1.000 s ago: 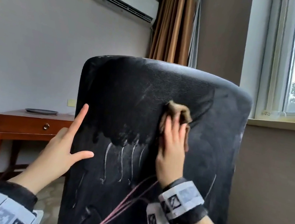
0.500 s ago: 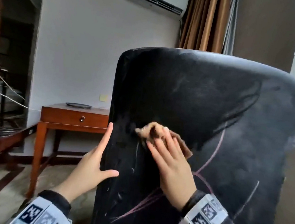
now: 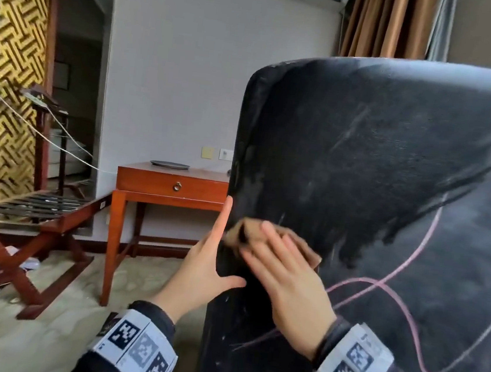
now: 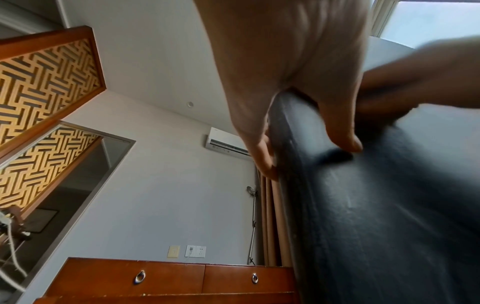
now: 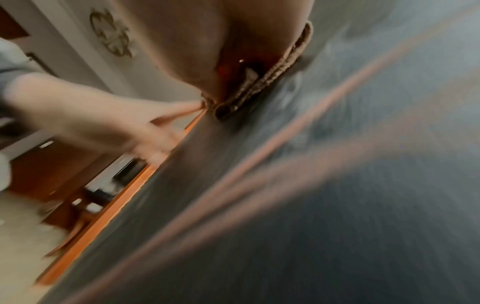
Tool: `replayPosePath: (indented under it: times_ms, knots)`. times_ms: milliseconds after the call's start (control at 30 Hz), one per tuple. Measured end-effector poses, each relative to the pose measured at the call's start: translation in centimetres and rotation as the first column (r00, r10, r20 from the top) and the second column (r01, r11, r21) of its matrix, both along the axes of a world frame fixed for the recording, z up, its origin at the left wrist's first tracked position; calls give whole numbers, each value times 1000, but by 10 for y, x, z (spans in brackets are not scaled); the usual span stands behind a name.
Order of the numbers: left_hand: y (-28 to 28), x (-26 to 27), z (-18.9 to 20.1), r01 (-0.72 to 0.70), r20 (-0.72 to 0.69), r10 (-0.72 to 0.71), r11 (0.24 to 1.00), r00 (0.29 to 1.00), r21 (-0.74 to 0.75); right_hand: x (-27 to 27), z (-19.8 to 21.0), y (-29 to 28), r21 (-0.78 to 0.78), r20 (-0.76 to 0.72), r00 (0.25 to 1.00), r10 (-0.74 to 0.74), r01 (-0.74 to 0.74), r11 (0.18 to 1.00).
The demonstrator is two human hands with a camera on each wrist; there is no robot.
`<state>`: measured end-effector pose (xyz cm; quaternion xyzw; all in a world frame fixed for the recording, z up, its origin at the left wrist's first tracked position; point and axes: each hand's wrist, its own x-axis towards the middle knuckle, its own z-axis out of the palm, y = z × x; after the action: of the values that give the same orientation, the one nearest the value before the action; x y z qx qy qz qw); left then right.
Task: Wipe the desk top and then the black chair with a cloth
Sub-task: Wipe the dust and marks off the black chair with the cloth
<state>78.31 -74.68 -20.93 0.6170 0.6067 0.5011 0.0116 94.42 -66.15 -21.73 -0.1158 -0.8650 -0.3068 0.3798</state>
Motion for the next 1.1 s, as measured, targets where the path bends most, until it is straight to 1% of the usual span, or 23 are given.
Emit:
replayPosePath:
  times_ms: [33,100,133,200,233,267,300,333,400,467,500,533,600,633,700,733,767,833,900,933,1000,1067,1100]
  knots:
    - [0,1,0,1,-4,-1,1000,1000,-2,3,-6,-2,4,56,998,-6,5,1000]
    - [-1,2,-1,-3,2,3,1000,1000,7,8,12,-1,6,107,994,13,-14,1000]
    - [0,4,-1,-4,4,4,1000,1000,8,9,30,-4,-3,83,996,12,-12,1000]
    - [0,7,-2,4,32,-5,1000,999,24,7,74,-6,8,-47,998,-39,39,999]
    - [0,7,-3,7,60,-9,1000,998,28,5,89,-7,18,-101,993,-54,56,998]
    - [0,7,-4,10,83,-12,1000,996,27,2,94,-8,16,-130,990,-58,60,998]
    - [-1,7,-5,15,97,-18,1000,995,25,-2,89,-9,18,-136,990,-47,50,999]
    - [-2,6,-5,21,106,-24,999,994,26,-5,74,-8,16,-112,993,-27,29,999]
    - [-4,5,-3,26,105,-28,999,994,27,-6,31,-4,13,18,1000,19,-19,1000]
    - [-7,7,-4,8,46,-8,1000,999,8,2,-2,-3,17,168,986,10,-13,1000]
    - [-10,9,-6,-33,-14,34,999,999,25,6,-5,-1,19,213,977,14,-18,1000]
    - [-16,14,-10,-108,-91,116,990,989,86,8,0,1,13,237,971,37,-41,999]
    - [-27,29,-20,-236,-238,317,919,918,314,12,19,1,-44,217,970,112,-104,994]
    - [-31,40,-24,-259,-269,382,879,884,400,12,33,0,-74,170,974,146,-135,988]
    - [-24,60,-32,-265,-306,442,837,843,479,12,57,1,-103,83,975,206,-197,975]
    - [-14,68,-35,-273,-303,453,830,838,486,12,64,1,-115,70,971,227,-218,969]
    - [-3,75,-35,-284,-261,445,829,857,483,13,68,2,-131,73,969,236,-225,966]
    - [12,84,-26,-312,-127,416,822,900,476,17,68,3,-131,90,971,224,-211,969]
    - [13,90,-14,-350,-19,427,765,904,541,23,64,5,-70,65,984,164,-160,985]
    - [9,93,-9,-341,6,418,734,908,588,25,62,6,-35,51,990,134,-132,991]
    - [4,99,-5,-307,-8,411,696,912,649,24,58,6,20,40,995,91,-92,996]
    - [10,99,-6,-299,-32,411,711,911,636,20,55,6,33,32,997,72,-73,997]
    - [16,98,-6,-325,-38,439,719,898,614,19,57,5,25,35,996,82,-83,996]
